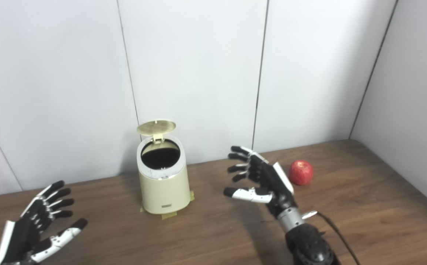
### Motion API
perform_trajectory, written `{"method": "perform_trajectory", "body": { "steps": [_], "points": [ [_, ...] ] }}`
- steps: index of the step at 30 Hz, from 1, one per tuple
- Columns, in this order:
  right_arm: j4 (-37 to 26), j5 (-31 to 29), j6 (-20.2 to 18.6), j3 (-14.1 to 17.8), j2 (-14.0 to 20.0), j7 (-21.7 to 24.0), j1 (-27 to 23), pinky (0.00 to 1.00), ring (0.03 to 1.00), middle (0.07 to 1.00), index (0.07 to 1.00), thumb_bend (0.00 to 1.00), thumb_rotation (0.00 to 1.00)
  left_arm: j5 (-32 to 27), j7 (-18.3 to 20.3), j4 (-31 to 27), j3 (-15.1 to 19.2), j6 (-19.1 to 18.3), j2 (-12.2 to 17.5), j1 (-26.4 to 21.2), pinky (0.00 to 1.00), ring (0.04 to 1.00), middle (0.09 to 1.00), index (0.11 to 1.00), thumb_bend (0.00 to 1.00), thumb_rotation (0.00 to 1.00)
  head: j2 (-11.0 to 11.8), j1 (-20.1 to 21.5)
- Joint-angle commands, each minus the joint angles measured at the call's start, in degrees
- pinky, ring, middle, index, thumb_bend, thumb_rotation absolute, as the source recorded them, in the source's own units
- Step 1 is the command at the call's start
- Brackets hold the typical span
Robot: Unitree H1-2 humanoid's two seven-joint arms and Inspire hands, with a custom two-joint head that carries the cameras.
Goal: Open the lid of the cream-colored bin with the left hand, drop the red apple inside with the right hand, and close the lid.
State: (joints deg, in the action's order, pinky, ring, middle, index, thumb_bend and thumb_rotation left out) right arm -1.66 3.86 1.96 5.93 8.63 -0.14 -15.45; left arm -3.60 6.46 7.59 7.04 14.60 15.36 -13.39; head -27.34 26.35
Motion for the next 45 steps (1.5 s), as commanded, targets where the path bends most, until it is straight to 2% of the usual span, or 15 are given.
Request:
{"method": "perform_trajectory", "body": {
  "steps": [1,4,7,9,13,16,19,23,27,33,38,45],
  "points": [
    [-4.5,1.0,-1.9,2.2,2.1,-1.9,-3.4,0.56,0.651,0.780,0.798,0.86,0.16,-0.7,0.1,-0.9,0.4,2.0,0.9,-3.0,0.68,0.758,0.808,0.839,0.70,0.04,0.0,0.4],
    [-6.1,3.4,-3.5,4.3,5.0,-3.3,-3.8,0.57,0.659,0.788,0.804,0.81,0.11,-0.4,0.0,-1.0,0.4,1.3,1.1,-3.2,0.65,0.772,0.810,0.831,0.70,0.01,0.1,1.1],
    [-7.1,6.0,-5.8,6.2,8.4,-4.5,-4.3,0.55,0.643,0.765,0.784,0.80,0.10,-0.7,0.3,-0.7,0.4,1.2,1.2,-3.5,0.63,0.763,0.805,0.820,0.70,0.00,0.1,1.4],
    [-7.3,7.6,-7.8,7.2,10.4,-4.8,-4.5,0.60,0.683,0.765,0.777,0.79,0.08,-0.6,0.3,-0.9,0.3,1.2,1.1,-3.5,0.61,0.757,0.796,0.814,0.70,0.00,0.1,1.6],
    [-4.8,8.6,-9.0,8.2,13.0,-5.5,-4.8,0.62,0.735,0.780,0.776,0.79,0.04,-0.5,0.1,-1.4,0.3,0.5,0.8,-3.7,0.61,0.751,0.788,0.809,0.69,0.00,0.1,1.8],
    [-3.3,10.6,-11.2,8.1,14.0,-6.2,-4.9,0.68,0.770,0.797,0.795,0.81,0.11,-0.6,0.2,-1.3,0.3,0.5,0.9,-3.8,0.61,0.744,0.782,0.806,0.69,0.00,0.1,2.0],
    [-0.9,10.7,-11.3,7.9,15.5,-5.3,-4.9,0.76,0.837,0.847,0.825,0.83,0.16,-0.5,0.2,-1.5,0.3,0.3,0.9,-3.9,0.62,0.744,0.777,0.802,0.69,0.00,0.0,2.2],
    [2.9,13.8,-16.9,5.6,19.1,-2.6,-5.0,0.81,0.893,0.904,0.857,0.88,0.23,-0.3,-0.1,-2.6,0.3,-0.6,0.7,-3.7,0.63,0.753,0.785,0.811,0.68,0.00,-0.1,2.2],
    [6.0,13.4,-18.6,4.2,21.7,-0.1,-4.9,0.85,0.941,0.943,0.886,0.92,0.27,-0.2,0.1,-3.3,0.2,-0.8,0.8,-3.5,0.64,0.761,0.791,0.813,0.67,0.00,-0.1,2.2],
    [11.3,12.8,-18.2,3.3,23.7,1.0,-5.8,0.88,0.946,0.942,0.905,0.91,0.24,-0.6,0.4,-4.7,0.2,-2.6,0.9,-3.2,0.64,0.758,0.790,0.815,0.67,0.00,-0.5,2.3],
    [15.4,12.1,-17.8,3.1,24.5,1.5,-7.2,0.86,0.921,0.927,0.913,0.89,0.22,-0.7,0.6,-5.5,0.2,-3.4,0.9,-3.1,0.64,0.746,0.788,0.814,0.64,0.00,-0.6,2.3],
    [18.4,13.4,-19.6,1.3,24.5,1.1,-8.7,0.86,0.899,0.896,0.904,0.87,0.21,-0.1,1.0,-5.5,0.0,-3.3,1.1,-3.2,0.63,0.747,0.788,0.813,0.63,0.00,-0.8,2.3]
  ]
}}
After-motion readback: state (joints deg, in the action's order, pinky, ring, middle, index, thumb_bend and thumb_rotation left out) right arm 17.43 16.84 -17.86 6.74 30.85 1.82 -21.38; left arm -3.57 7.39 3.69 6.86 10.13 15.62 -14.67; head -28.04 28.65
